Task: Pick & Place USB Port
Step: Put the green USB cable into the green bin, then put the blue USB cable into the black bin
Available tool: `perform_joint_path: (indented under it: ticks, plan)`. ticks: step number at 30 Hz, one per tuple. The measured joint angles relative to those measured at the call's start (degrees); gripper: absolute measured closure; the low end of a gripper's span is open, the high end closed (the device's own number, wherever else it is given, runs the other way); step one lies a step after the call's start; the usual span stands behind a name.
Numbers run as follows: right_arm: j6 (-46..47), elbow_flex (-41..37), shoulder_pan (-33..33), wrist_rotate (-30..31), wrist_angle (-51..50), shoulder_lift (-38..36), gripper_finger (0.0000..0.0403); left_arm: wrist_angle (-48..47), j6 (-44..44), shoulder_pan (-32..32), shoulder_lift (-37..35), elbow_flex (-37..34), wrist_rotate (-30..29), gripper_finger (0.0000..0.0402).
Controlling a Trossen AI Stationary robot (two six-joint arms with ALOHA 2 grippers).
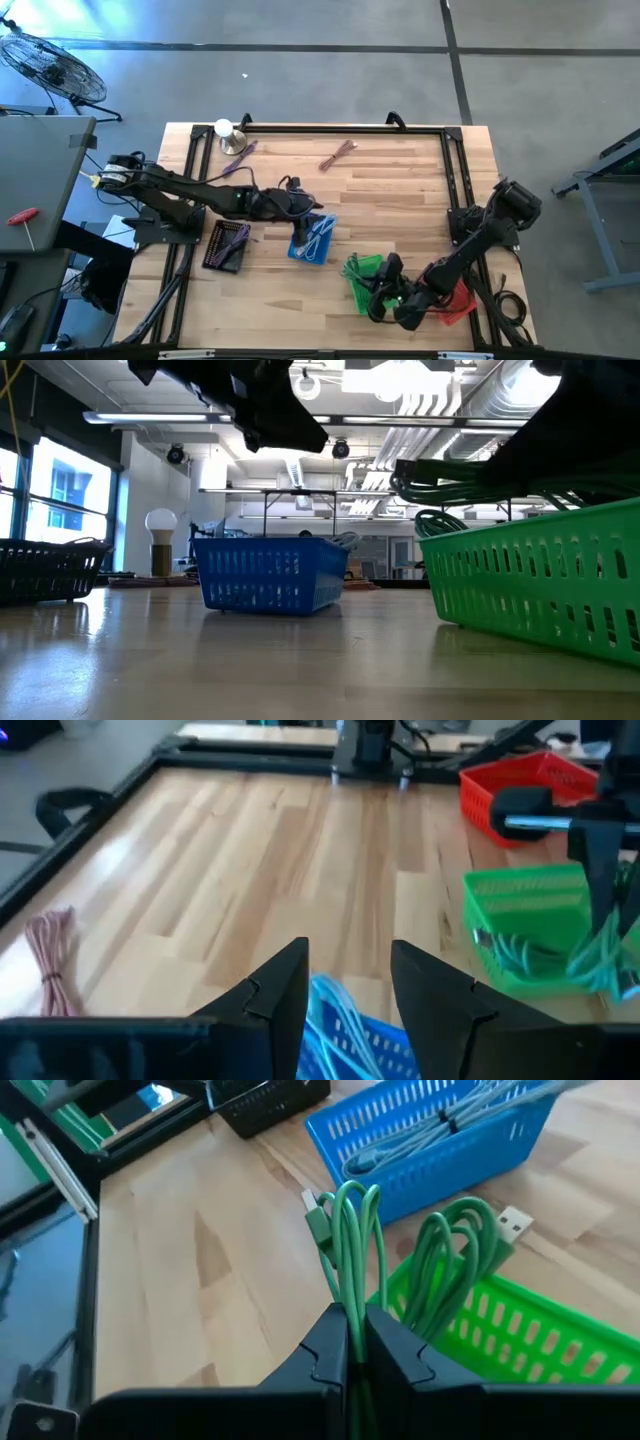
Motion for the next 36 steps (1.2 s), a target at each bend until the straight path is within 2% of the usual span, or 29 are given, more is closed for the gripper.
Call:
perform_joint_path:
  ticks: [5,10,14,19,24,30,36]
  plan:
    - [2.97,0.16,0.00,0.15,-0.52,0.01,0.0393,-2.70,-0.96,-0.21,0.00,0.00,0.50,0.0262]
    - [7.36,0.16,0.00,-2.21,-3.14,0.01,0.0387,-4.53,-1.12,-0.50,0.00,0.00,0.44,0.0262]
    - [7.57,0.16,0.00,-5.70,-3.03,0.01,0.0344,-4.86,-1.13,-0.50,0.00,0.00,0.63,0.0262]
    - [6.82,0.16,0.00,-6.47,-3.01,0.01,0.0287,-4.84,-1.12,-0.46,0.00,0.00,-0.56,0.0262]
    - [3.34,0.16,-0.15,-5.91,-3.07,-1.32,0.0258,-3.97,-1.08,-0.46,0.00,0.00,-0.77,0.0262]
    - [-3.80,0.16,-0.33,-5.05,-3.05,-7.56,0.0266,-3.62,-0.70,-0.37,0.00,0.00,-1.08,0.0262]
    - [-13.31,0.16,-0.33,-5.05,-3.03,-14.80,0.0288,-6.69,6.38,-0.37,-1.17,0.04,-6.66,0.0262]
